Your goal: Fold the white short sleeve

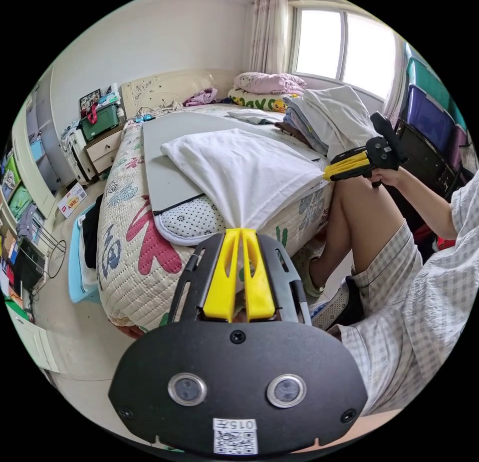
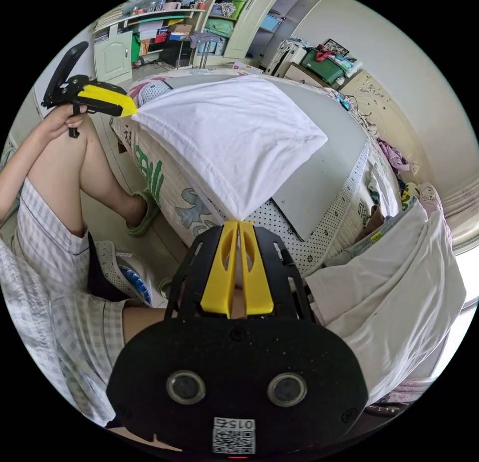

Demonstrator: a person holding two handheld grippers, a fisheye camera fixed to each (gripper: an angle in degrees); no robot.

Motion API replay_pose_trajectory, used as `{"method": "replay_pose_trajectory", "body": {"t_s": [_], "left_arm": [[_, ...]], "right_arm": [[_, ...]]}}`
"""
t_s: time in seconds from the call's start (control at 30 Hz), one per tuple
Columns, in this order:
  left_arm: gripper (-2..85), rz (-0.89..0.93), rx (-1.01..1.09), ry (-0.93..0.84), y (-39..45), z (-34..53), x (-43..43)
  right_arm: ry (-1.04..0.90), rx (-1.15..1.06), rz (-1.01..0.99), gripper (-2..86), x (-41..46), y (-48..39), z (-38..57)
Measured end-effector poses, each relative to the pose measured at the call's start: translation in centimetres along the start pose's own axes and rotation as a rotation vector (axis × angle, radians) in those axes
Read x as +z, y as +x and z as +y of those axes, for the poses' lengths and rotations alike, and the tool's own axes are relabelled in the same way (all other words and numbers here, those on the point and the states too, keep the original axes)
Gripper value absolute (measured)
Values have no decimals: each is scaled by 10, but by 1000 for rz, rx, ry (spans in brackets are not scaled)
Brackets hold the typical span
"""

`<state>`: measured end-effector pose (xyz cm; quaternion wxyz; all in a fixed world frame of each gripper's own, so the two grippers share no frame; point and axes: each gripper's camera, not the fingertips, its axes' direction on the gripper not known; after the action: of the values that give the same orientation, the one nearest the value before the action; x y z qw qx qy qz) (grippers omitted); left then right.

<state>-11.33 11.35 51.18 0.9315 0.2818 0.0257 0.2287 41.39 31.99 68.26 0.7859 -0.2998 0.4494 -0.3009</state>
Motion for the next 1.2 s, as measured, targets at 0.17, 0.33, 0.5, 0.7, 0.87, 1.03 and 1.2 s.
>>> {"method": "replay_pose_trajectory", "body": {"t_s": [0.17, 0.33, 0.5, 0.7, 0.87, 1.03, 1.2], "left_arm": [[-7, -26, 18, -55, 8, -9, 18], [-6, -46, 26, -101, 14, -16, 35], [-4, -52, 13, -122, 16, -20, 46], [2, -49, -17, -136, 16, -24, 54], [2, -52, -36, -133, 17, -22, 55], [0, -5, -98, -113, 8, -15, 47], [-7, 82, -166, -12, -6, 6, 19]], "right_arm": [[-49, -20, 16, -10, 6, -6, -7], [-80, -15, 6, -11, 10, -8, -12], [-89, -14, 24, -10, 10, -12, -14], [-104, -22, 64, -10, 10, -20, -14], [-111, -6, 55, -10, 7, -19, -11], [-117, 45, 31, -10, -5, -13, -4], [27, 273, -111, -10, -44, 10, 29]]}}
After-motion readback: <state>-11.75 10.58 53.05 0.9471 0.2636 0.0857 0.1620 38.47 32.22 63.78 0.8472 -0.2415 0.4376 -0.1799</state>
